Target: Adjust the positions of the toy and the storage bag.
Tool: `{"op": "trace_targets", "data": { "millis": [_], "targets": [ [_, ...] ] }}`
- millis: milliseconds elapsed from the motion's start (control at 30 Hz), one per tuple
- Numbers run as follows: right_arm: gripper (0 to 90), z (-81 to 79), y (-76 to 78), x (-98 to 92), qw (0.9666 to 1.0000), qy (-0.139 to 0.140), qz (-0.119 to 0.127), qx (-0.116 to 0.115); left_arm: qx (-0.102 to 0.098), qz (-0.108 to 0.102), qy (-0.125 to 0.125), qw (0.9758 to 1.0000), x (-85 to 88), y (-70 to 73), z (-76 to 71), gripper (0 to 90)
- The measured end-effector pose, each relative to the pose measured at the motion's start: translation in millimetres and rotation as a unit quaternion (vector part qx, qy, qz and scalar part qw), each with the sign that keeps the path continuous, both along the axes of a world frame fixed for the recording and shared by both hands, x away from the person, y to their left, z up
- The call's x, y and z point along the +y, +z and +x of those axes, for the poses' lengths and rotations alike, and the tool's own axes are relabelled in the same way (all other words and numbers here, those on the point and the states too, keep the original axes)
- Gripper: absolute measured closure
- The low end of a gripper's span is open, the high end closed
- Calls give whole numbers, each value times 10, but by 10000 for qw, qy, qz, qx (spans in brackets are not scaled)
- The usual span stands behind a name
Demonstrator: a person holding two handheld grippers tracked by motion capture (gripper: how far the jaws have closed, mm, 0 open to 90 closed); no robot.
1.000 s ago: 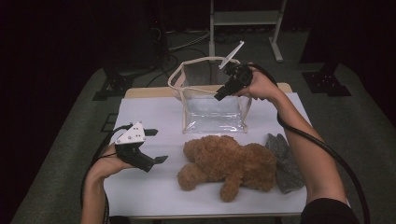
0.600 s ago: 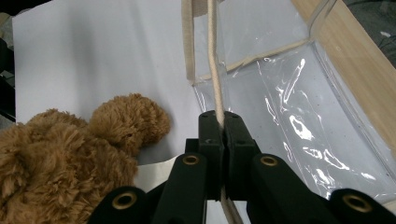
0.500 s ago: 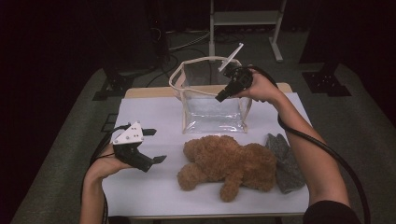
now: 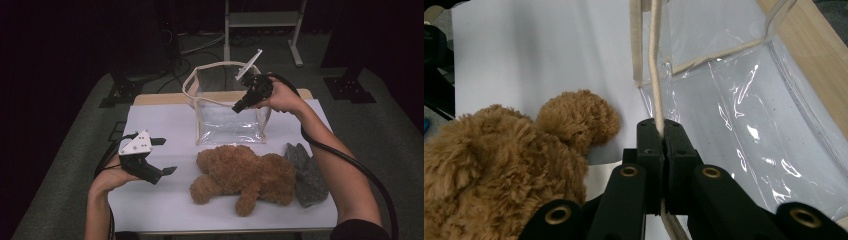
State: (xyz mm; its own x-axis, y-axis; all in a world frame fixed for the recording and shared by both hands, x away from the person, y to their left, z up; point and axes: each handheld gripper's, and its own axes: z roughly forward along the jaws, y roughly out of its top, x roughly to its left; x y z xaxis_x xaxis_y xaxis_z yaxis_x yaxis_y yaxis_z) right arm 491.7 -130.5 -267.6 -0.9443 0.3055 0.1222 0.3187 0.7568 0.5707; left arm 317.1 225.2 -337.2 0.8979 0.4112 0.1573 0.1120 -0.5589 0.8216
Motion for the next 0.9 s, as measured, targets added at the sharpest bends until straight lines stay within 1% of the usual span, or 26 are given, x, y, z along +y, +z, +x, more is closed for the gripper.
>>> {"op": "trace_targets", "data": {
  "millis": [200, 433, 533, 567, 633, 733, 900],
  "targets": [
    [869, -96, -7, -11, 10000, 74, -5, -34, -8, -12, 12, 10000, 4, 4, 0, 61],
    [869, -217, -12, -20, 9998, 170, 2, -43, -7, 29, 3, 10000, 10, 6, -4, 61],
    [869, -287, -2, -13, 9997, 236, -23, -52, -9, 23, 3, 10000, 6, 6, -7, 61],
    [869, -314, 2, -10, 9997, 228, -39, -24, 5, 17, 6, 10000, 4, 5, -11, 61],
    [869, -358, 4, -4, 9996, 270, -58, -58, -7, 17, -3, 10000, 3, 6, -10, 61],
    [869, -417, -5, 7, 9993, 353, -54, -108, -17, 17, -12, 10000, -2, 9, -14, 61],
    [869, -482, -13, 8, 9992, 398, -17, -84, -9, 40, -23, 10000, -8, 3, -15, 61]
  ]
}}
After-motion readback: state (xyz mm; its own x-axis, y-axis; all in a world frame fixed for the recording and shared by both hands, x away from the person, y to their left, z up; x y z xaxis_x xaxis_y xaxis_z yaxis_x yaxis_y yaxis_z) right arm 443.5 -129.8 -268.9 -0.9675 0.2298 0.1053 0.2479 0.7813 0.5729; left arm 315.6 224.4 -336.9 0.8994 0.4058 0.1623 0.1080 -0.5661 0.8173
